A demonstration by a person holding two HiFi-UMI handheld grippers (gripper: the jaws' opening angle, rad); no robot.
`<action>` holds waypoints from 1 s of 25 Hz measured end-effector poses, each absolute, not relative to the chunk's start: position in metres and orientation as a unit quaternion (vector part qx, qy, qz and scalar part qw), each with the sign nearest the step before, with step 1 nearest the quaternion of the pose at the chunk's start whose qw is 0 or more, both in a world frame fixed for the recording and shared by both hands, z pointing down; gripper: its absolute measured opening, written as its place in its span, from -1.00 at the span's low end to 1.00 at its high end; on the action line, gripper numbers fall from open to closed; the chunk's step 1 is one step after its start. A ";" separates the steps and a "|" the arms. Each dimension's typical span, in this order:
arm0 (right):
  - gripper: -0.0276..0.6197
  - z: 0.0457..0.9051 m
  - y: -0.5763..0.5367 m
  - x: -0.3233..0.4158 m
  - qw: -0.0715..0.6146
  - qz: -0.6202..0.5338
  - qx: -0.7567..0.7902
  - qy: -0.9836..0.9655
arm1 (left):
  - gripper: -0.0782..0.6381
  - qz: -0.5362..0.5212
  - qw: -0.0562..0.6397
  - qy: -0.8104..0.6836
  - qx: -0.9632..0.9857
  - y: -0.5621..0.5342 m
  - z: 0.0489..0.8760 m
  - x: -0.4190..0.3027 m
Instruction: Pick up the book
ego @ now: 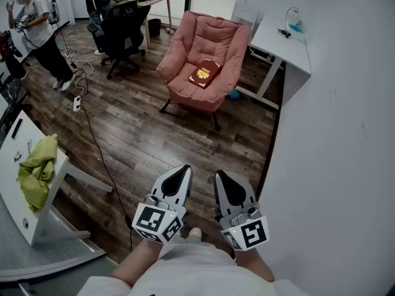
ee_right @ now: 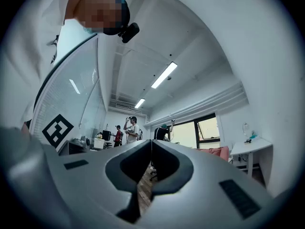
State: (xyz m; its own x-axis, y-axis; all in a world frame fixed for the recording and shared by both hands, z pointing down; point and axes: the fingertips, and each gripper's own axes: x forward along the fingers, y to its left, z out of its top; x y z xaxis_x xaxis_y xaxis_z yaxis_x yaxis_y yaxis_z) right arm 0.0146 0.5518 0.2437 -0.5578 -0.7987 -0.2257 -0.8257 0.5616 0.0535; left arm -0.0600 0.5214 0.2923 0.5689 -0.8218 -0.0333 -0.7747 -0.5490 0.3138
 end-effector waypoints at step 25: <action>-0.83 0.243 0.527 0.033 0.098 0.059 -0.463 0.879 | -0.77 -0.098 0.130 -0.445 0.881 0.500 0.281 -0.034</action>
